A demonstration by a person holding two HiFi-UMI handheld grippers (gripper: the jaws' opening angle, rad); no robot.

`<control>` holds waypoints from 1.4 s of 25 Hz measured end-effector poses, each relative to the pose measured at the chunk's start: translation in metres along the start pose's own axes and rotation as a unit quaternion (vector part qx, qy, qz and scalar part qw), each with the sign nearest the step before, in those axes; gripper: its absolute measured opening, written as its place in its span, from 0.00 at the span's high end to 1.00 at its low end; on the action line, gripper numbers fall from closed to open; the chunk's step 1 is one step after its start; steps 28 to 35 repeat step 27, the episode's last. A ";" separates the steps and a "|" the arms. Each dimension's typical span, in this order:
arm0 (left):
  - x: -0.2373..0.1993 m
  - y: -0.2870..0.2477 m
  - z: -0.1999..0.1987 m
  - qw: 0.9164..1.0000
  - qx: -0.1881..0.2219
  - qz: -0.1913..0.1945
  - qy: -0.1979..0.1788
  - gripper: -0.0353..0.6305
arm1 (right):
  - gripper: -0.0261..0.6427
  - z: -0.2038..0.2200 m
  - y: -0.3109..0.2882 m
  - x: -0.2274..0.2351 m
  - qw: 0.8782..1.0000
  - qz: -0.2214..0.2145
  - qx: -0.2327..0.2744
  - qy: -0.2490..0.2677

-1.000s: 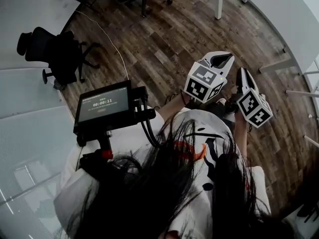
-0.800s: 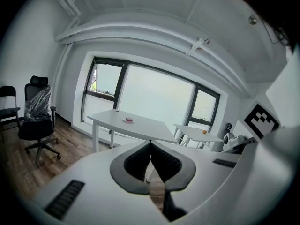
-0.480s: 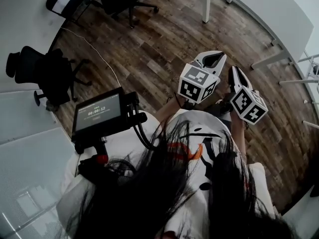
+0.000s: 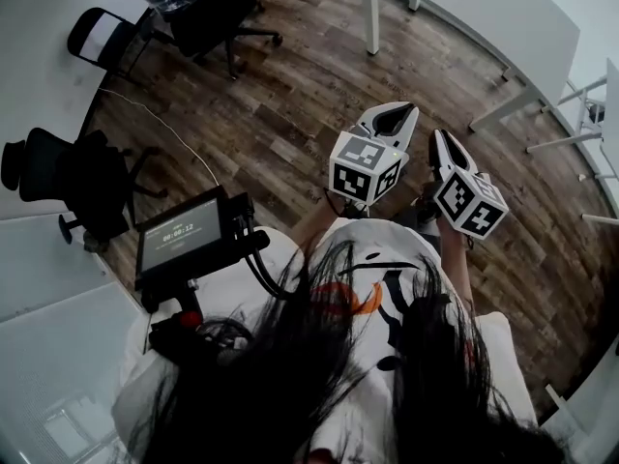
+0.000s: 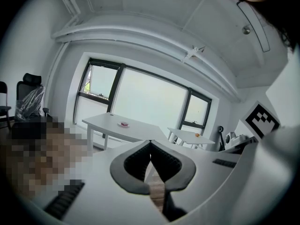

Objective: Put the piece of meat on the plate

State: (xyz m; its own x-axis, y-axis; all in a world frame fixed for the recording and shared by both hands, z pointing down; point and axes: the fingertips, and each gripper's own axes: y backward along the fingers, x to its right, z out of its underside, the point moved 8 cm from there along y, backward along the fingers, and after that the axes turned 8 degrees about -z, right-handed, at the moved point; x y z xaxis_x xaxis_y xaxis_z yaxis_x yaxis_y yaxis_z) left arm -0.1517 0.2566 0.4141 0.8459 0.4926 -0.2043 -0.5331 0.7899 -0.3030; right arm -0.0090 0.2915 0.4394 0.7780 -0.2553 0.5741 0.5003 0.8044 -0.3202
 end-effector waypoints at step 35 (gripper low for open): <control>0.001 0.001 0.006 1.000 -0.012 0.001 0.007 0.94 | 0.87 0.005 0.004 0.003 1.000 0.010 -0.008 -0.001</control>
